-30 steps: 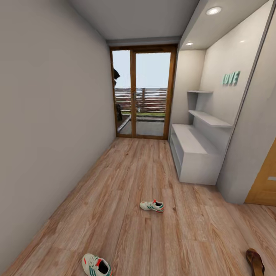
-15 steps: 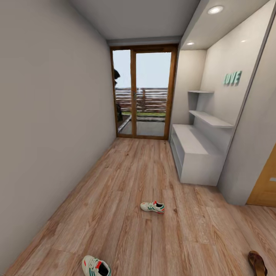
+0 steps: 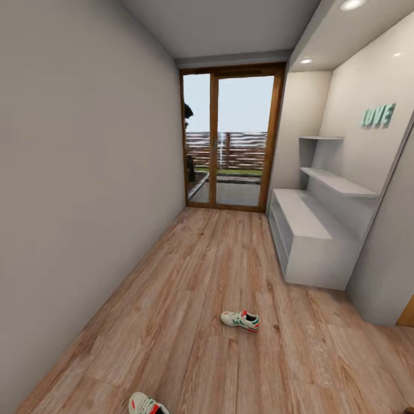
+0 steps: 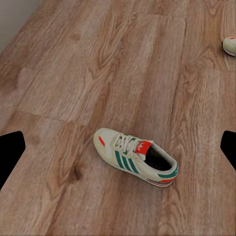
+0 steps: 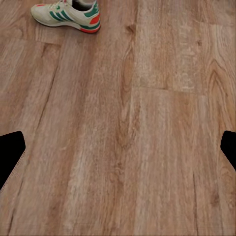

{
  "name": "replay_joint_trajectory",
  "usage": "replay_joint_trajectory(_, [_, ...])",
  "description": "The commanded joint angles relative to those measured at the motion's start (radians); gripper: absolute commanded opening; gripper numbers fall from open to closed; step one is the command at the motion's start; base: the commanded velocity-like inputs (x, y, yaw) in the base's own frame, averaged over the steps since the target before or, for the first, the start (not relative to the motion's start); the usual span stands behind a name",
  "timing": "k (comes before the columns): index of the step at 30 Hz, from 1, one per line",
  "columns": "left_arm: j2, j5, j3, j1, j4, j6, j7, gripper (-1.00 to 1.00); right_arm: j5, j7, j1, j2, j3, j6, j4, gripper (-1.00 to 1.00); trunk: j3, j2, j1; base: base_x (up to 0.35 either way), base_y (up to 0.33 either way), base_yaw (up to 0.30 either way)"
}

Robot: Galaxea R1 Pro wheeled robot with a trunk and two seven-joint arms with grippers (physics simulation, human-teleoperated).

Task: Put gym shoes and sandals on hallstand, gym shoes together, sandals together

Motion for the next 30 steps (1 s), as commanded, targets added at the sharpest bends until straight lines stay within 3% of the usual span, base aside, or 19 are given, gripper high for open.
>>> replay_joint_trajectory(1, [0.0,0.001,0.001,-0.001,0.001,-0.003,-0.001,1.0,-0.01,0.0,-0.001,0.0,0.003,-0.004,0.0,1.0,-0.001,0.0,0.001,0.326,0.0,0.014])
replay_joint_trajectory(20, [0.0,0.0,0.001,-0.001,0.001,-0.004,-0.001,1.0,-0.01,-0.001,-0.001,-0.001,0.003,-0.003,0.0,1.0,-0.001,0.0,0.001,0.335,0.0,0.001])
replay_joint_trajectory(30, [0.0,-0.001,0.001,-0.001,0.001,-0.005,0.001,1.0,-0.01,-0.002,-0.001,0.0,0.003,-0.003,0.0,1.0,-0.001,0.0,0.001,0.064,0.0,0.0])
